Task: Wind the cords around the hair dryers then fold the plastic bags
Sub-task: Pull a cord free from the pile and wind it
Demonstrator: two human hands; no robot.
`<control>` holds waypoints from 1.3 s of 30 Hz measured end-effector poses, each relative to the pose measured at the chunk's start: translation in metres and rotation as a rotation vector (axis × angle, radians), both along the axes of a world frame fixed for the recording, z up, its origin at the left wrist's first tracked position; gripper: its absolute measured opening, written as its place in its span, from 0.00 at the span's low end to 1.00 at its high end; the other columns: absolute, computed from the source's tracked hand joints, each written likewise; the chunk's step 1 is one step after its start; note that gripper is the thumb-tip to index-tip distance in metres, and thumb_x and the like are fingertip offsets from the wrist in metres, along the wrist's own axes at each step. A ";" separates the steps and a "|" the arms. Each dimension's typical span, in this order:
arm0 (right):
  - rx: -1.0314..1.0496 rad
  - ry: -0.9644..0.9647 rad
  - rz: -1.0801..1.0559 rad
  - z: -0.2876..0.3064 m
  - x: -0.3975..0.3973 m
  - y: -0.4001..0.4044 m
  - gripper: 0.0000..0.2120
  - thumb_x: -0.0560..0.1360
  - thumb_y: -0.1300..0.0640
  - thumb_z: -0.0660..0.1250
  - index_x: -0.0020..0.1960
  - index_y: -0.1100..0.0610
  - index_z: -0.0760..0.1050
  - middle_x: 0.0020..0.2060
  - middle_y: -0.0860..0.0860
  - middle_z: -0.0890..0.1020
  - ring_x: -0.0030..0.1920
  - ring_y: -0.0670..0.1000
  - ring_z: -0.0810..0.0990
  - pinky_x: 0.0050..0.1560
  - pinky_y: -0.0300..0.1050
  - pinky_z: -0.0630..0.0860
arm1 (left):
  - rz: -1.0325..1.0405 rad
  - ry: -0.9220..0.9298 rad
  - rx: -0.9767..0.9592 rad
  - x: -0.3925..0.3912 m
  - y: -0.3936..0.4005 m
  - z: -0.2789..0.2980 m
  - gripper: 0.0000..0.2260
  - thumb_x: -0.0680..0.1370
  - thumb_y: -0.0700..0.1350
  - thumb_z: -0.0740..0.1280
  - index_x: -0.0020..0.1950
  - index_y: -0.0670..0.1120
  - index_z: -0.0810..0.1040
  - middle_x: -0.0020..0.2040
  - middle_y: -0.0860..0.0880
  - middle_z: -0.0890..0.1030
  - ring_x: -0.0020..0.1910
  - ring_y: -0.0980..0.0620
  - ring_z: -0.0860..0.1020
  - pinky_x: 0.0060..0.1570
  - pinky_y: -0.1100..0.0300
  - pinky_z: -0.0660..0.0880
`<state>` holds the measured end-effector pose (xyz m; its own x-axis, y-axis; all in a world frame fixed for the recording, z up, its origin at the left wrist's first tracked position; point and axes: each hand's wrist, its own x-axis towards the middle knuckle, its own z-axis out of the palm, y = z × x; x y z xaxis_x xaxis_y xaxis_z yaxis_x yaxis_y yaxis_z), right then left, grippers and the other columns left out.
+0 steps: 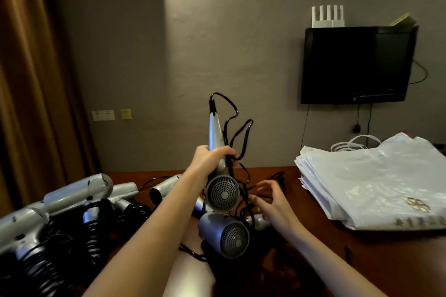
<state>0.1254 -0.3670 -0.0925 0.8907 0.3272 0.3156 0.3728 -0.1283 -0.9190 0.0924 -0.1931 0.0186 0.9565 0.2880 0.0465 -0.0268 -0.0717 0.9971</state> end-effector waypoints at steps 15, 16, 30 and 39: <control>-0.191 -0.155 0.207 0.070 -0.009 -0.021 0.11 0.80 0.56 0.60 0.42 0.59 0.72 0.33 0.53 0.81 0.26 0.48 0.78 0.26 0.37 0.67 | 0.083 0.069 0.206 -0.032 0.044 0.015 0.29 0.67 0.48 0.76 0.62 0.38 0.68 0.51 0.40 0.81 0.38 0.46 0.80 0.35 0.54 0.78; -0.171 -0.151 0.203 0.076 -0.008 -0.020 0.11 0.81 0.57 0.59 0.42 0.60 0.71 0.31 0.52 0.80 0.24 0.49 0.77 0.23 0.35 0.65 | 0.072 0.081 0.189 -0.032 0.045 0.012 0.29 0.67 0.48 0.76 0.61 0.37 0.68 0.51 0.39 0.81 0.39 0.45 0.81 0.36 0.54 0.79; 0.207 -0.078 0.212 0.112 -0.020 0.031 0.11 0.82 0.60 0.56 0.42 0.61 0.69 0.29 0.53 0.72 0.22 0.42 0.68 0.23 0.33 0.64 | -0.169 0.141 0.405 -0.019 0.023 0.000 0.22 0.64 0.46 0.81 0.51 0.40 0.77 0.44 0.46 0.80 0.42 0.49 0.79 0.45 0.56 0.78; 0.371 0.117 0.322 0.108 -0.020 0.067 0.11 0.82 0.59 0.57 0.42 0.59 0.71 0.30 0.51 0.74 0.24 0.44 0.66 0.25 0.33 0.64 | -0.139 0.081 0.249 -0.018 0.031 -0.006 0.10 0.69 0.36 0.77 0.44 0.41 0.76 0.35 0.47 0.78 0.28 0.55 0.77 0.29 0.66 0.75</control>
